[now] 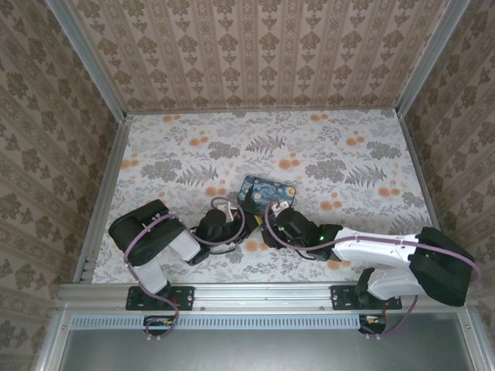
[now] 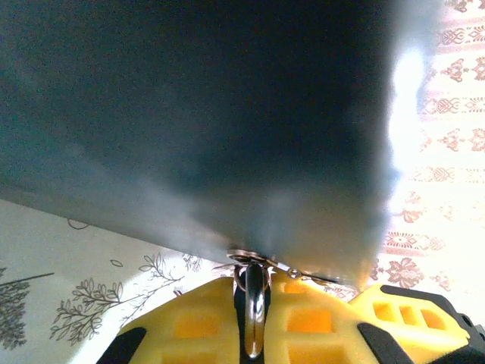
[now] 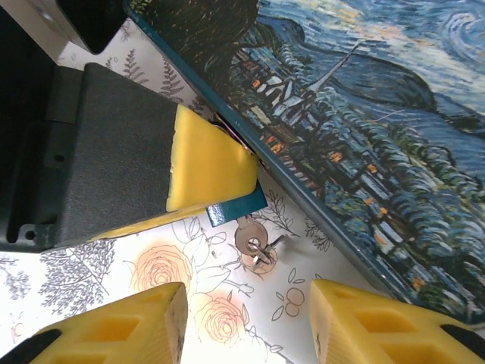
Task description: Unlock a padlock with a key
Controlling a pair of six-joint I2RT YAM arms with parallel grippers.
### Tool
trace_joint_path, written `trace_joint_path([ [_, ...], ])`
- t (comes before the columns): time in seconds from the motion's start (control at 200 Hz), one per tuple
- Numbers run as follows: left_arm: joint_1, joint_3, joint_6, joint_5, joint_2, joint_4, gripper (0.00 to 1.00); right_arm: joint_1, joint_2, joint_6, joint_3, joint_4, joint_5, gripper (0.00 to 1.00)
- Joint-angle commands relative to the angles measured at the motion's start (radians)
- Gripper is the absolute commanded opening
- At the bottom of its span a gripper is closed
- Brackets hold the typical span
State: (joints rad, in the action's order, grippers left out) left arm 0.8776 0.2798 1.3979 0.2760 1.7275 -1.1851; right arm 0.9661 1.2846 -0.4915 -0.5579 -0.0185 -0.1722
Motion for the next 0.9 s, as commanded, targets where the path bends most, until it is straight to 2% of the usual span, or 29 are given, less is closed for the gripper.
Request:
trace_joint_path([
  [0.0, -0.001, 0.022, -0.013, 0.041, -0.044, 0.040, 0.00, 0.012, 0.049, 0.033, -0.030, 0.046, -0.074, 0.47],
  [0.28, -0.003, 0.039, -0.013, 0.054, -0.098, 0.124, 0.00, 0.063, 0.139, 0.062, -0.085, 0.086, -0.204, 0.44],
  [0.55, -0.003, 0.045, -0.007, 0.058, -0.130, 0.161, 0.00, 0.088, 0.222, 0.069, -0.131, 0.088, -0.255, 0.42],
  [0.895, -0.001, 0.047, 0.011, 0.066, -0.137, 0.173, 0.00, 0.097, 0.277, 0.047, -0.146, -0.014, -0.415, 0.35],
])
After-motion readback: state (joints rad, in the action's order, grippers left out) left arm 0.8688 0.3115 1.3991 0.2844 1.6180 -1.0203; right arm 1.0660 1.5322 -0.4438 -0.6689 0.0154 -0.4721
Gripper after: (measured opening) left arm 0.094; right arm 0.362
